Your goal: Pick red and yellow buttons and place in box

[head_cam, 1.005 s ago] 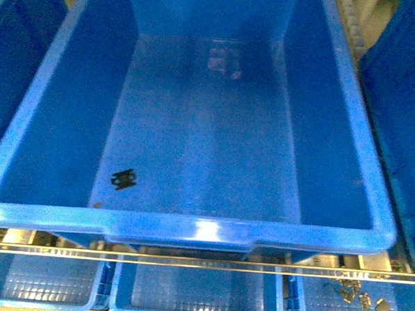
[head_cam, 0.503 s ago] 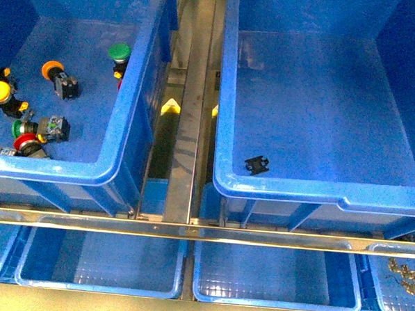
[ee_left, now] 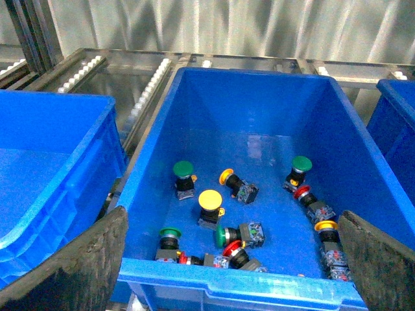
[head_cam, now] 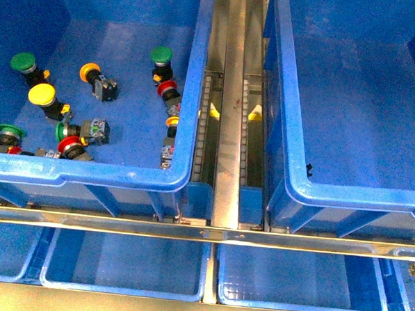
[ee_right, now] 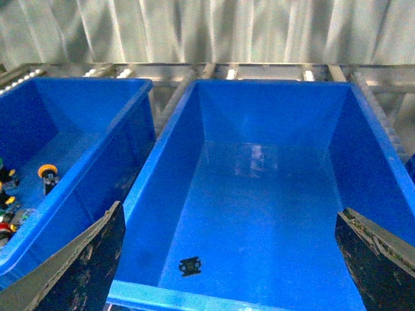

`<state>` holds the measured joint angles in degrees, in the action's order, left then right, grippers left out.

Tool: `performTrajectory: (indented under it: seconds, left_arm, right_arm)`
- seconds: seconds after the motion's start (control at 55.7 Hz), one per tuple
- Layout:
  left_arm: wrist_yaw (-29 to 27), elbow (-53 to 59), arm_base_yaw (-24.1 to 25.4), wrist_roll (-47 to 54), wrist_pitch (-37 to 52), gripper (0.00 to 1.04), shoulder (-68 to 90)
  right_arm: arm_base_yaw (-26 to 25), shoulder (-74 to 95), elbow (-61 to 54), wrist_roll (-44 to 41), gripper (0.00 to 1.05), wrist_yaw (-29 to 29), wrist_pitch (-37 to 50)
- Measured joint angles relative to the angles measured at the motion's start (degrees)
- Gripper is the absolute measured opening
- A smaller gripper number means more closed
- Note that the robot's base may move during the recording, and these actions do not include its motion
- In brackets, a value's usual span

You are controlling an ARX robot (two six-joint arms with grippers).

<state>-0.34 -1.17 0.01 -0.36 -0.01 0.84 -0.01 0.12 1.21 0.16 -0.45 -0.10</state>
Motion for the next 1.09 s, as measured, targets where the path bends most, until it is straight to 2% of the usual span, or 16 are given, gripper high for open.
performTrajectory:
  seconds: [0.179, 0.251, 0.305, 0.413, 0.503, 0.628, 0.862, 1.095]
  left_arm:
    - [-0.31, -0.33, -0.15, -0.42, -0.90, 0.97, 0.74]
    - [-4.35, -8.41, 0.00, -8.85, -18.14, 0.97, 12.61]
    - [-3.76, -13.60, 1.73, -12.79, -22.86, 0.97, 22.99]
    - [-2.40, -22.88, 3.78, -15.10, -15.82, 0.97, 43.10]
    - [-1.75, -28.98, 3.85, -15.39, -9.35, 0.97, 55.34]
    - [0.44, -37.75, 2.56, -16.61, -5.25, 0.97, 70.31]
    - [-0.31, -47.23, 0.48, -18.27, 1.09, 0.97, 90.58]
    - [0.81, -55.12, -0.17, -19.52, 3.34, 0.97, 105.33]
  right_arm:
    - [0.00, 0.02, 0.00, 0.00, 0.98, 0.57, 0.00]
    - [0.00, 0.02, 0.00, 0.00, 0.98, 0.59, 0.00]
    - [0.00, 0.02, 0.00, 0.00, 0.98, 0.39, 0.00]
    - [0.00, 0.02, 0.00, 0.00, 0.98, 0.42, 0.00]
    - [0.00, 0.02, 0.00, 0.00, 0.98, 0.46, 0.00]
    - [0.00, 0.02, 0.00, 0.00, 0.98, 0.44, 0.00]
    - [0.00, 0.02, 0.00, 0.00, 0.98, 0.44, 0.00]
    - [0.00, 0.02, 0.00, 0.00, 0.98, 0.44, 0.00]
